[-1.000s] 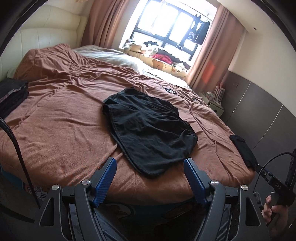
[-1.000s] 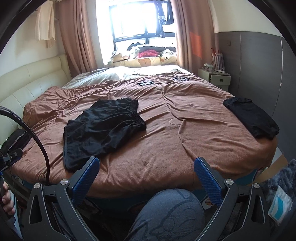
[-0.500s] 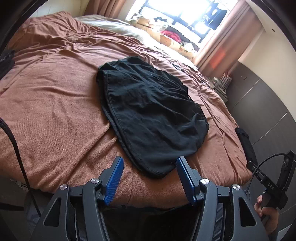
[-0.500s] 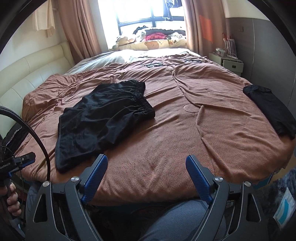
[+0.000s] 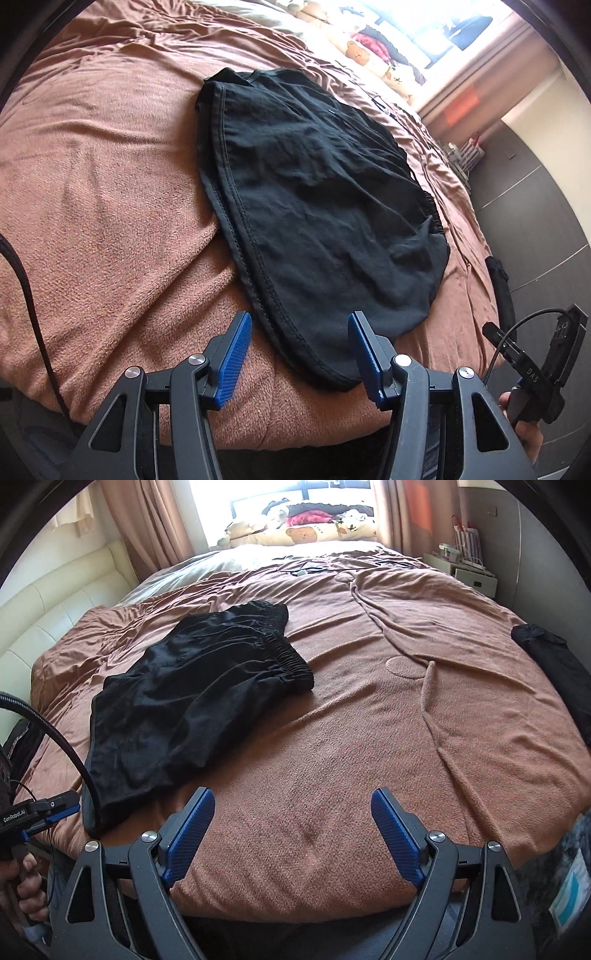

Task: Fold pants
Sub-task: 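Move both tools toward the black shorts lying on the bed, then grasp the shorts' leg hem with the left tool while the right tool grasps the waistband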

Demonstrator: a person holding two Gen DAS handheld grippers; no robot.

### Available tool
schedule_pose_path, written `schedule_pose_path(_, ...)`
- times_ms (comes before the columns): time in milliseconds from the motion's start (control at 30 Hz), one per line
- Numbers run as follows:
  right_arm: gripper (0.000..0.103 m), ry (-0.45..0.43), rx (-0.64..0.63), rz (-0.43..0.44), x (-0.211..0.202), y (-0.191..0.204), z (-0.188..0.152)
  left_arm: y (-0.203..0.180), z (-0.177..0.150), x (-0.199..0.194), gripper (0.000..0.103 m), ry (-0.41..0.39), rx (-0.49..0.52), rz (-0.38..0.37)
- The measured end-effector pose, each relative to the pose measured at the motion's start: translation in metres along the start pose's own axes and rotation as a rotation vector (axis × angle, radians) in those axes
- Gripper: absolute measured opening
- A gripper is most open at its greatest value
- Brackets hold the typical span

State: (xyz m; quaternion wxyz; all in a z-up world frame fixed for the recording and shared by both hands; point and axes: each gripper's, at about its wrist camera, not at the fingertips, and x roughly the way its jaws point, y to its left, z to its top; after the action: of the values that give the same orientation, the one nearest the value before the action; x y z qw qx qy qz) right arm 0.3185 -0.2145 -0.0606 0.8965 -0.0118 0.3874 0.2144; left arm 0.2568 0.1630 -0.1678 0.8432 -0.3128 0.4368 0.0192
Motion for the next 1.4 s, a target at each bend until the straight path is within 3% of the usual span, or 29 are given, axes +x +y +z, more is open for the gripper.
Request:
schedule_pose_path(300, 0.086, 0.022, 0.026, 0.116, 0.044, -0.003, 0.020, 0.007, 0.020, 0.020, 0.054, 0.019, -0.064, -0.019)
schedule_pose_path(500, 0.086, 0.053, 0.094, 0.208, 0.071, -0.009, 0.031, 0.007, 0.022, 0.026, 0.036, 0.035, -0.107, -0.028)
schedule_pose_path(700, 0.081, 0.073, 0.152, 0.268, 0.100, -0.017, 0.045, -0.007, 0.010, 0.031, 0.030, 0.086, -0.113, -0.077)
schedule_pose_path(767, 0.077, 0.085, 0.170, 0.285, 0.109, -0.019, 0.051, -0.011, 0.005, 0.032, 0.024, 0.094, -0.106, -0.076)
schedule_pose_path(833, 0.076, 0.093, 0.196, 0.297, 0.118, -0.021, 0.057, -0.012, 0.001, 0.033, 0.007, 0.104, -0.114, -0.074)
schedule_pose_path(900, 0.074, 0.099, 0.224, 0.314, 0.127, -0.024, 0.063, -0.011, -0.002, 0.029, 0.005, 0.103, -0.125, -0.072)
schedule_pose_path(1067, 0.059, 0.096, 0.253, 0.289, 0.142, -0.030, 0.079, -0.010, -0.006, 0.014, 0.004, 0.072, -0.141, -0.083)
schedule_pose_path(1200, 0.038, 0.105, 0.303, 0.289, 0.152, -0.038, 0.085, -0.008, -0.009, 0.002, 0.004, 0.058, -0.148, -0.102)
schedule_pose_path(1300, 0.012, 0.097, 0.304, 0.311, 0.151, -0.039, 0.087, -0.011, -0.010, -0.005, 0.004, 0.045, -0.141, -0.115)
schedule_pose_path(1400, 0.003, 0.083, 0.300, 0.312, 0.144, -0.039, 0.086, -0.015, -0.008, -0.012, 0.004, 0.034, -0.130, -0.129)
